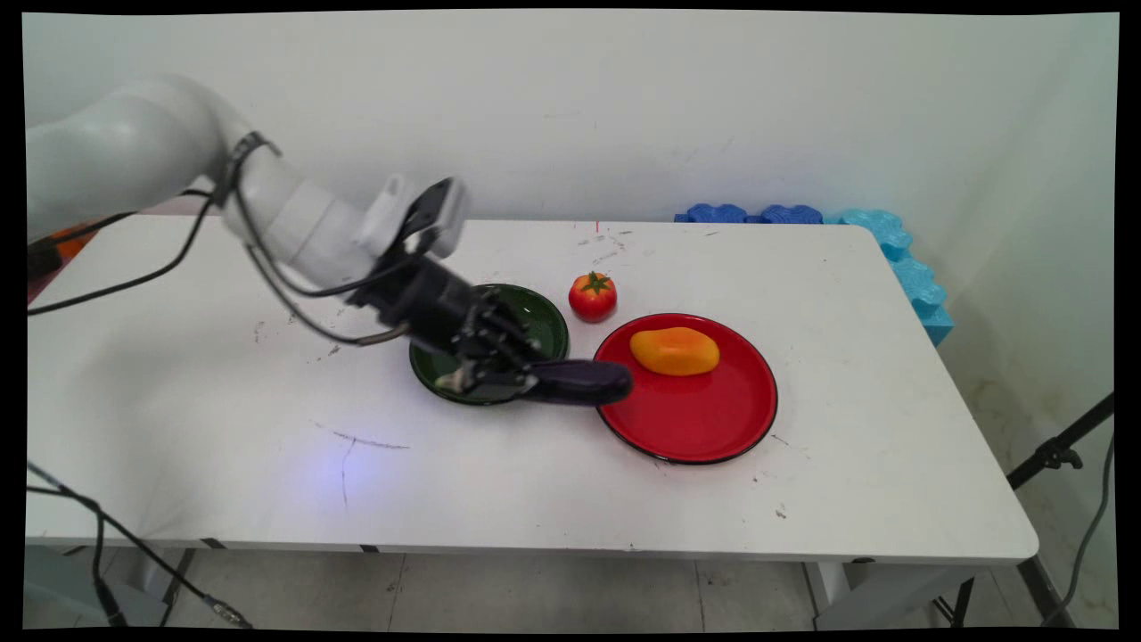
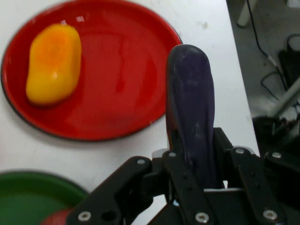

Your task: Place the picked object on the table

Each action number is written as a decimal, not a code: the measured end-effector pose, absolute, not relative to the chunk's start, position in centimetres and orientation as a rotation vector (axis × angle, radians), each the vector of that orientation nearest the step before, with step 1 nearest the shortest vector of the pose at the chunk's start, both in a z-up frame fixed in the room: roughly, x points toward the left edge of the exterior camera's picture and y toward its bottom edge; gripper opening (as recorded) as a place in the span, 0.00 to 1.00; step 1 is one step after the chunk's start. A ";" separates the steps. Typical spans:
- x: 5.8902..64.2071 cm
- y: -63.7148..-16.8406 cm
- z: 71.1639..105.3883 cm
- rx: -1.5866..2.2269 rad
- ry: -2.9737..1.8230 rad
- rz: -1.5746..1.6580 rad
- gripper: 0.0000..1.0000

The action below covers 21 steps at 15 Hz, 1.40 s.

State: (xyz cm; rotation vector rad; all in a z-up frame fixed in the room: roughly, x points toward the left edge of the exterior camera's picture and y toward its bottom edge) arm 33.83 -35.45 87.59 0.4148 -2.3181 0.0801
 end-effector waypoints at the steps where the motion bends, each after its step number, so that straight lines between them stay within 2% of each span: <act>1: 34.4 -35.1 87.4 0.413 -2.321 0.079 0.00; 9: 37.4 -31.8 82.5 0.396 -2.363 0.054 0.00; 13: 36.1 -31.1 79.8 0.382 -2.365 0.027 0.00; 21: 33.2 -30.8 77.0 0.370 -2.353 0.005 0.00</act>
